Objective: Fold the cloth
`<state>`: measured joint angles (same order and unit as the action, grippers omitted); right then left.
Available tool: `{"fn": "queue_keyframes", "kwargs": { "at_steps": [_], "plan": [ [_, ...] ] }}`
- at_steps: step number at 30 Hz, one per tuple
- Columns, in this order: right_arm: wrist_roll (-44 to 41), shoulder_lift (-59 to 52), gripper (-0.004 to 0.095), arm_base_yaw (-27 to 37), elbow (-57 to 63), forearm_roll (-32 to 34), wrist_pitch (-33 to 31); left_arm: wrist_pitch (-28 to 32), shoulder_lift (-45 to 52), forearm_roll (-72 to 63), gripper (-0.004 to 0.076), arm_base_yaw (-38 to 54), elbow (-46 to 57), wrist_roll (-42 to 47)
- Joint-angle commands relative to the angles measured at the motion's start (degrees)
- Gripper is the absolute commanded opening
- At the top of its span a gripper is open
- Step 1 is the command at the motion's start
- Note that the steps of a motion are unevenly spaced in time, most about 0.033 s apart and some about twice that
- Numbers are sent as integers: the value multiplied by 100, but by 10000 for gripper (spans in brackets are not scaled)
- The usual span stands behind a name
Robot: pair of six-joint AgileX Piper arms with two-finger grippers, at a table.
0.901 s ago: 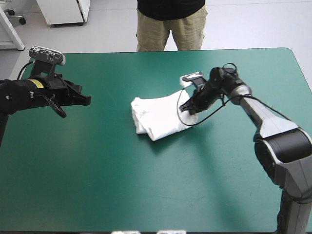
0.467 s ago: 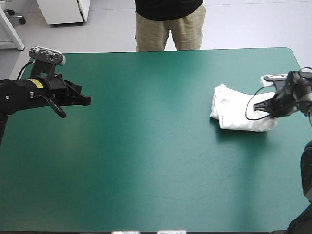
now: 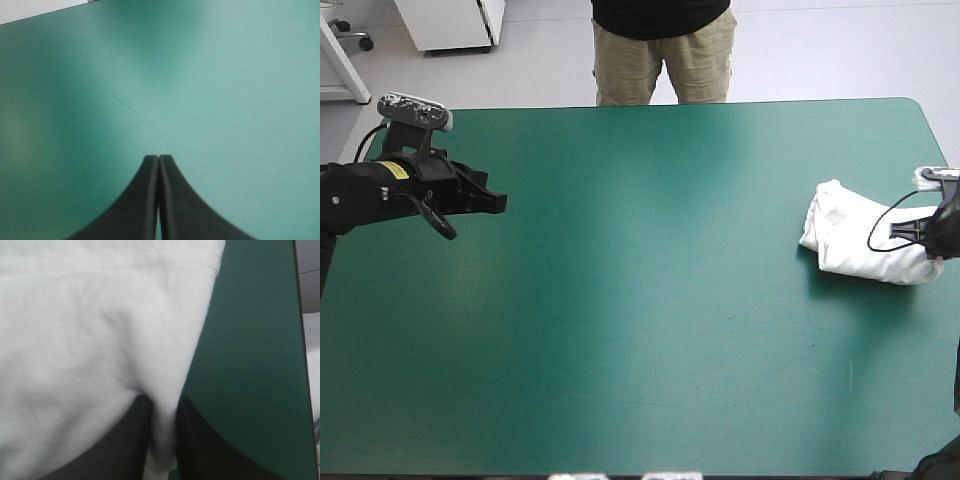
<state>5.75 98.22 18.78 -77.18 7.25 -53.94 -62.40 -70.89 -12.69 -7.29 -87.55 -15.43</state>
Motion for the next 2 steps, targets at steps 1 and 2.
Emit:
{"fn": "queue_keyframes", "kwargs": {
  "at_steps": [1, 2],
  "plan": [
    [-55, -415, 396, 59, -138, 127, 184, 498, 295, -60, -9, 7, -190, 83],
    [-55, -483, 516, 59, -138, -14, 218, 571, 348, -47, -9, 7, -190, 125]
  ]
}}
